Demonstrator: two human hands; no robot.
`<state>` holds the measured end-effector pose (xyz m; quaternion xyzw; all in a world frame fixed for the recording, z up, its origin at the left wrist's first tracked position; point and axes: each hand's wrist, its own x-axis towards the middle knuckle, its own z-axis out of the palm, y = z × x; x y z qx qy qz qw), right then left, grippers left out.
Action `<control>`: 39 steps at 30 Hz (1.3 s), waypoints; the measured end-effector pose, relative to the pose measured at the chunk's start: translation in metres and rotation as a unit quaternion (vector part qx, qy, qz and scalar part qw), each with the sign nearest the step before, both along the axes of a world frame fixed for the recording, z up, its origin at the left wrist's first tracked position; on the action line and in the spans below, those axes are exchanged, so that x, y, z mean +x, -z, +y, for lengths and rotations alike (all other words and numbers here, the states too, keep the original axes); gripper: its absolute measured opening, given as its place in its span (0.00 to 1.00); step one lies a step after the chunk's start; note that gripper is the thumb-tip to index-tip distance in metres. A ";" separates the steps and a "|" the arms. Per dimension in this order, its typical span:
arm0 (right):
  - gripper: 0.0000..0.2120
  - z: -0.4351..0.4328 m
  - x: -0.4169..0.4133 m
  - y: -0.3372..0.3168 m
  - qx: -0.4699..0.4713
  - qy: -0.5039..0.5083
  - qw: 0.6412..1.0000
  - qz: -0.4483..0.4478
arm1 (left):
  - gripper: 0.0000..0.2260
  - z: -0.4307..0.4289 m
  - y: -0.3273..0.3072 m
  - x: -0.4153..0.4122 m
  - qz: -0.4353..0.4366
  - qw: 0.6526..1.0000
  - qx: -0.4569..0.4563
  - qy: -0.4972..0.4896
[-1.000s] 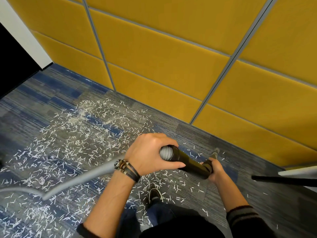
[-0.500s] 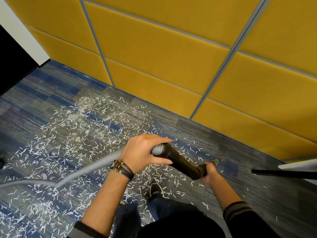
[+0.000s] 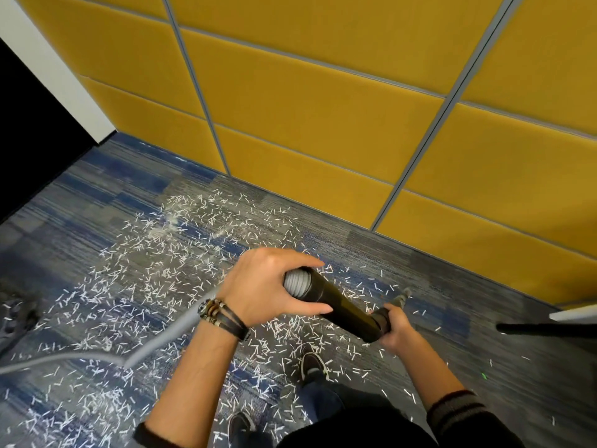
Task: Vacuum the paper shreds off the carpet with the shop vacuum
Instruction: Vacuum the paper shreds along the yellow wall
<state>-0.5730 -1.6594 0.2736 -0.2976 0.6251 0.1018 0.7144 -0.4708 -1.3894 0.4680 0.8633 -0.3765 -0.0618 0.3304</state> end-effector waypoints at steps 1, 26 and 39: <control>0.14 0.003 -0.009 0.002 0.003 0.007 1.000 0.004 | 0.30 0.001 0.003 -0.003 0.017 1.000 0.012 0.007; 0.12 0.063 -0.087 0.016 -0.130 -0.039 0.986 0.093 | 0.24 0.067 0.063 -0.084 0.106 0.993 0.059 0.018; 0.11 0.077 -0.120 0.015 -0.104 -0.005 0.992 0.072 | 0.26 0.076 0.061 -0.083 0.120 0.991 0.039 0.053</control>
